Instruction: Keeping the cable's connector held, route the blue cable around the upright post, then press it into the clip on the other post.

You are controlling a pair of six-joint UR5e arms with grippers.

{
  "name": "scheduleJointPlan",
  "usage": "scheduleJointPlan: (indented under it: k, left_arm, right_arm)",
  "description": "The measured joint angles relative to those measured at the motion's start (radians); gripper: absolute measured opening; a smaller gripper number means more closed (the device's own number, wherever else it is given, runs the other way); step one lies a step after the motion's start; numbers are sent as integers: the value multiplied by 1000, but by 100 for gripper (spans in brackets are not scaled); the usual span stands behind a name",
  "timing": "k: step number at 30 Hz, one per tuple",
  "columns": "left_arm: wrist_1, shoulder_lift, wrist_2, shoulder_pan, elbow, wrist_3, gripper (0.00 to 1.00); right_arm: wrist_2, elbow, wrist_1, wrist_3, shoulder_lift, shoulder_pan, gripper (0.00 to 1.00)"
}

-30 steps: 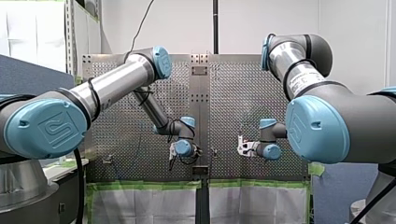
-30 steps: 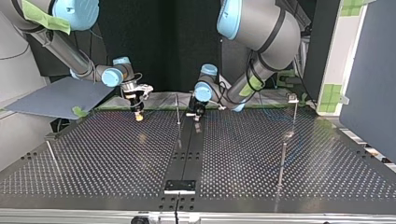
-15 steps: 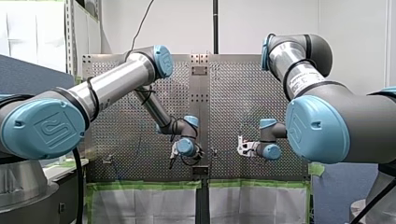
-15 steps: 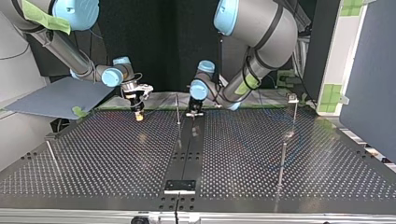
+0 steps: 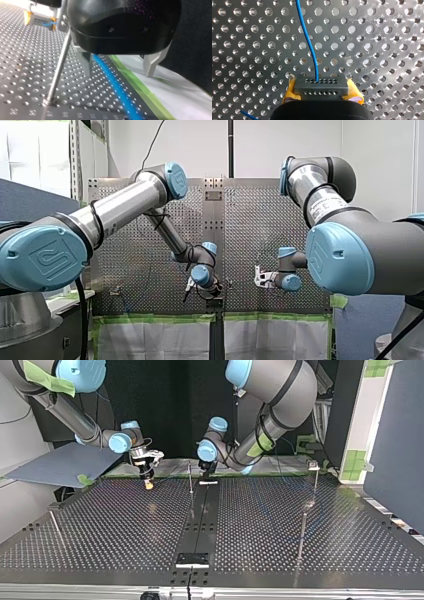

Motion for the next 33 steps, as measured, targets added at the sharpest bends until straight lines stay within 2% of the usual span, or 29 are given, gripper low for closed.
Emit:
scheduleJointPlan:
  k: [8,12,20,33]
  left_arm:
    - [30,19,6,-16,-64,-3,100]
    - [37,21,4,-24,-74,-8,100]
    - [88,60,-15,-30,-107,-54,100]
    - [145,73,-27,-63,-118,-79,100]
  right_arm:
    - [0,0,0,-1,0,0,0]
    - [0,0,1,-2,0,0,0]
    - [0,-1,3,-3,1,-1,0]
    - [0,0,3,-1,1,-1,0]
